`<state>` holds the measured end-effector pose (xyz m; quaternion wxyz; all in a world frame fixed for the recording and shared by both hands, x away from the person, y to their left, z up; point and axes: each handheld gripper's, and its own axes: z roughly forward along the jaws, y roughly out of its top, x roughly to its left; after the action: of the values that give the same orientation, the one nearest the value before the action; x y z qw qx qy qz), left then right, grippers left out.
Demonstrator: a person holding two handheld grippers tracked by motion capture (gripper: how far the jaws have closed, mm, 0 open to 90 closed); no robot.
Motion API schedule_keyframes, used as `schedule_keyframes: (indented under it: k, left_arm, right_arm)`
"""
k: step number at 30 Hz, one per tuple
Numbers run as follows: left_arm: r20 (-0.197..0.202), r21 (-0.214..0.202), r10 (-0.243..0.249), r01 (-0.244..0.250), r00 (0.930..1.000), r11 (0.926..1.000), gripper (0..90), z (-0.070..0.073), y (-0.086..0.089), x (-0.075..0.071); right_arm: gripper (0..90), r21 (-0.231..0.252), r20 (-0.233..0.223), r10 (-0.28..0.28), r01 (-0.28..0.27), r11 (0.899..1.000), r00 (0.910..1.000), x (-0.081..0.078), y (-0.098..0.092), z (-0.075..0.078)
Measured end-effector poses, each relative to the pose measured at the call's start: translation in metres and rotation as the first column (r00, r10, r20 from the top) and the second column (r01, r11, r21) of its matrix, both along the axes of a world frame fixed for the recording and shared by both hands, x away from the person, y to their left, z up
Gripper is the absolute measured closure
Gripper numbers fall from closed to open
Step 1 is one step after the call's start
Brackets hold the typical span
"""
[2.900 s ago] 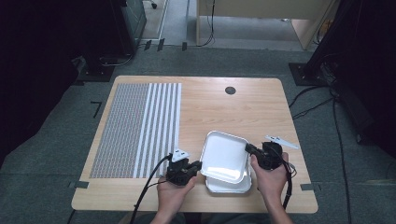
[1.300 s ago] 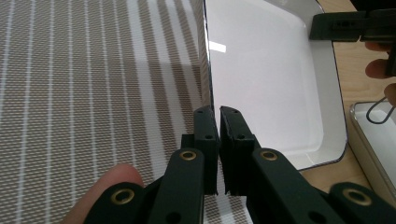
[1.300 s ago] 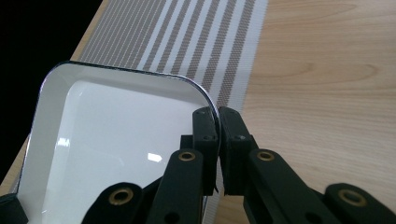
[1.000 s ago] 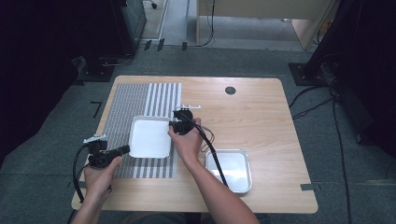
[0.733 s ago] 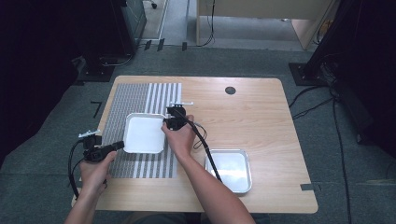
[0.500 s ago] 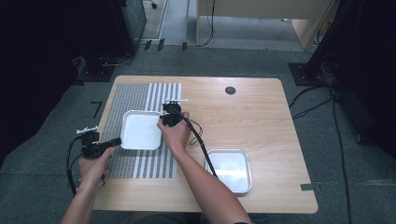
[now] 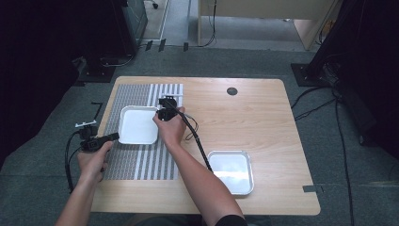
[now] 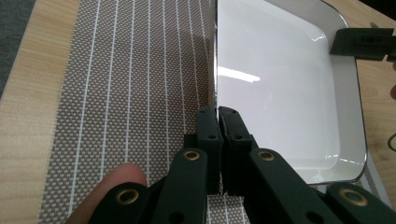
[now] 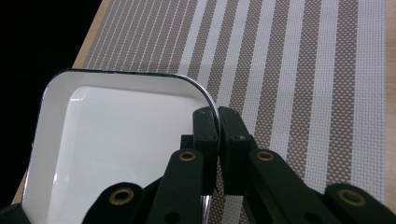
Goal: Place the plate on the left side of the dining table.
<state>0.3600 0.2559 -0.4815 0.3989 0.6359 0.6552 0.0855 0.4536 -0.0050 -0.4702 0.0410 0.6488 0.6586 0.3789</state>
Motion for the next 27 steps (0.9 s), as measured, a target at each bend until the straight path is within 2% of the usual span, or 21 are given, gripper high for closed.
schedule_keyframes:
  k: [6, 9, 13, 16, 19, 27]
  left_arm:
    - [-0.015, -0.012, 0.013, -0.013, 0.9998, 0.9998, 89.0, -0.006, 0.001, 0.010]
    - [-0.031, -0.013, 0.019, -0.020, 0.9993, 0.9997, 89.1, -0.013, 0.001, 0.015]
    - [-0.030, -0.030, 0.035, -0.036, 0.9989, 0.9989, 89.1, -0.017, 0.002, 0.020]
    - [-0.031, -0.038, 0.035, -0.036, 0.9989, 0.9986, 88.9, -0.018, 0.001, 0.022]
    - [-0.036, -0.015, 0.016, -0.016, 0.9992, 0.9997, 88.7, -0.016, -0.002, 0.027]
    - [-0.033, -0.025, 0.034, -0.035, 0.9989, 0.9991, 88.8, -0.018, -0.004, 0.031]
  right_arm:
    - [87.9, 0.005, -0.023, -0.016, 0.016, 1.000, 0.9996, 0.010, 0.000, -0.005]
    - [88.0, -0.013, -0.028, -0.013, 0.013, 1.000, 0.9995, 0.016, 0.004, -0.009]
    - [88.1, -0.024, -0.033, -0.019, 0.018, 1.000, 0.9993, 0.022, 0.007, -0.012]
    - [88.1, -0.030, -0.032, -0.023, 0.022, 0.999, 0.9992, 0.025, 0.008, -0.013]
    - [88.2, -0.034, -0.042, -0.031, 0.029, 0.999, 0.9986, 0.030, 0.006, -0.016]
    - [88.0, -0.029, -0.061, -0.051, 0.049, 0.998, 0.9968, 0.036, 0.003, -0.022]
